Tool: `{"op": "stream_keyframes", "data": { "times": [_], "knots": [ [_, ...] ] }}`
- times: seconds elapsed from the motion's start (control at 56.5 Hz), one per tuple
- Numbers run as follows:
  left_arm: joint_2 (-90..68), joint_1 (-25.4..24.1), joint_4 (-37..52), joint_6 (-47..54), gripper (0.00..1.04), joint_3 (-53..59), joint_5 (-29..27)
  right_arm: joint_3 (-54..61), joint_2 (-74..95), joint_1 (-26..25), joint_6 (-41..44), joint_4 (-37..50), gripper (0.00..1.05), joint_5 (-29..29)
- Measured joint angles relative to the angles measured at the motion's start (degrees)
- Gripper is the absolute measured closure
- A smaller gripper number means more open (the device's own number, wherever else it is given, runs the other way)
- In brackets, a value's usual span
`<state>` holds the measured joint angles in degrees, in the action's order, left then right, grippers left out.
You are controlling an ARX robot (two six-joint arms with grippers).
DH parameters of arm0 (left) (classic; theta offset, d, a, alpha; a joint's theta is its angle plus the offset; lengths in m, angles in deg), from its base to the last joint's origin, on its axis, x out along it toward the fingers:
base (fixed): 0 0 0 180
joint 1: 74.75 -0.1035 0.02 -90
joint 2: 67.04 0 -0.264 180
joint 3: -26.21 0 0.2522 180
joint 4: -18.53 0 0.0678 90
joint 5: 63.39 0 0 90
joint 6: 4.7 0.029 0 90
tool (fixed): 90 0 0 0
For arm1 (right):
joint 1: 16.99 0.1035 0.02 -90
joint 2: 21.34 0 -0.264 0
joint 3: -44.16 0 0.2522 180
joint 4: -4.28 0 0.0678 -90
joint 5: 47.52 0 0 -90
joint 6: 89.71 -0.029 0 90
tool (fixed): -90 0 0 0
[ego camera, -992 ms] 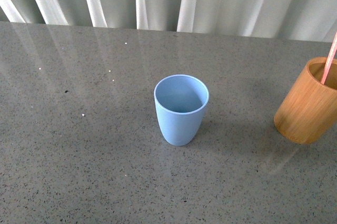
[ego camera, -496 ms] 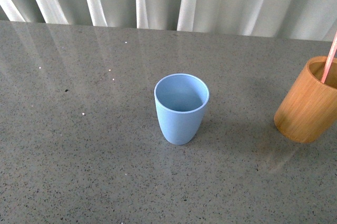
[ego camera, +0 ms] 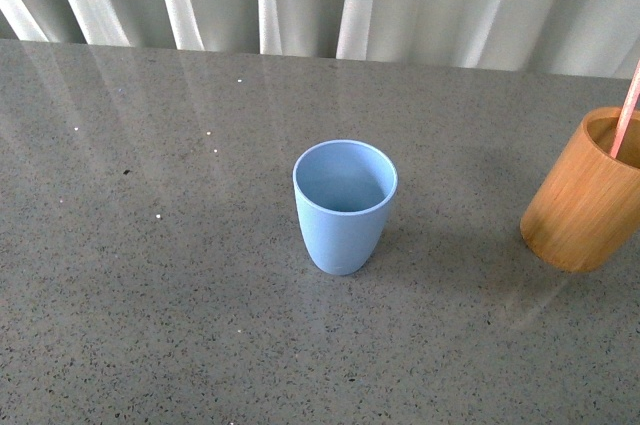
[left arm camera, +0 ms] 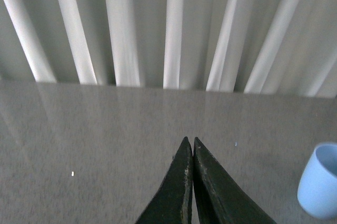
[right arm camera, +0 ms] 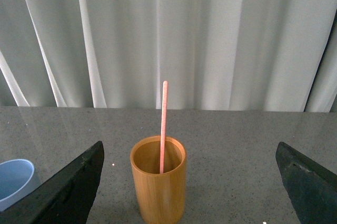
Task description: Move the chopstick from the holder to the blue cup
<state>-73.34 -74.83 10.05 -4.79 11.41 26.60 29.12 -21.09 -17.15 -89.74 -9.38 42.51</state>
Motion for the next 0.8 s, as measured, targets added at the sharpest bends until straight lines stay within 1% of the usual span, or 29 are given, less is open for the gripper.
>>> {"op": "stream_keyframes", "data": {
  "times": [0.035, 0.071, 0.478, 0.496, 0.531, 0.549, 0.602, 0.655, 0.691, 0.726, 0.797],
  "knots": [
    [3.0, 0.0, -3.8, 0.0, 1.01, 0.0, 0.0, 0.0, 0.0, 0.0, 0.0, 0.0, 0.10, 0.0],
    [5.0, 0.0, -4.9, 0.0, 1.01, 0.0, 0.0, 0.0, 0.0, 0.0, 0.0, 0.0, 0.10, 0.0],
    [6.1, 0.0, -5.2, -0.1, 1.00, 0.0, 0.0, 0.0, 0.0, 0.0, 0.0, 0.0, 0.10, 0.0],
    [6.1, 0.0, -5.2, 0.0, 0.99, 0.0, 0.0, 0.0, 0.0, 0.0, 0.0, 0.0, 0.10, 0.0],
    [6.1, 0.0, -5.2, 0.0, 0.92, 0.0, 0.0, 0.0, 0.0, 0.0, 0.0, 0.0, 0.10, 0.0],
    [6.1, 0.0, -5.2, 0.0, 0.90, 0.0, 0.0, 0.0, 0.0, 0.0, 0.0, 0.0, 0.10, 0.0],
    [6.1, 0.0, -5.2, 0.0, 0.76, 0.0, 0.0, 0.0, 0.0, 0.0, 0.0, 0.0, 0.10, 0.0],
    [6.1, 0.0, -5.2, 0.0, 0.65, 0.0, 0.0, 0.0, 0.0, 0.0, 0.0, 0.0, 0.10, 0.0],
    [6.1, 0.0, -5.2, 0.0, 0.60, 0.0, 0.0, 0.0, 0.0, 0.0, 0.0, 0.0, 0.10, 0.0],
    [6.1, 0.0, -5.2, 0.0, 0.50, 0.0, 0.0, 0.0, 0.0, 0.0, 0.0, 0.0, 0.10, 0.0],
    [6.1, 0.0, -5.2, 0.0, 0.40, 0.0, 0.0, 0.0, 0.0, 0.0, 0.0, 0.0, 0.10, 0.0]
  ]
}}
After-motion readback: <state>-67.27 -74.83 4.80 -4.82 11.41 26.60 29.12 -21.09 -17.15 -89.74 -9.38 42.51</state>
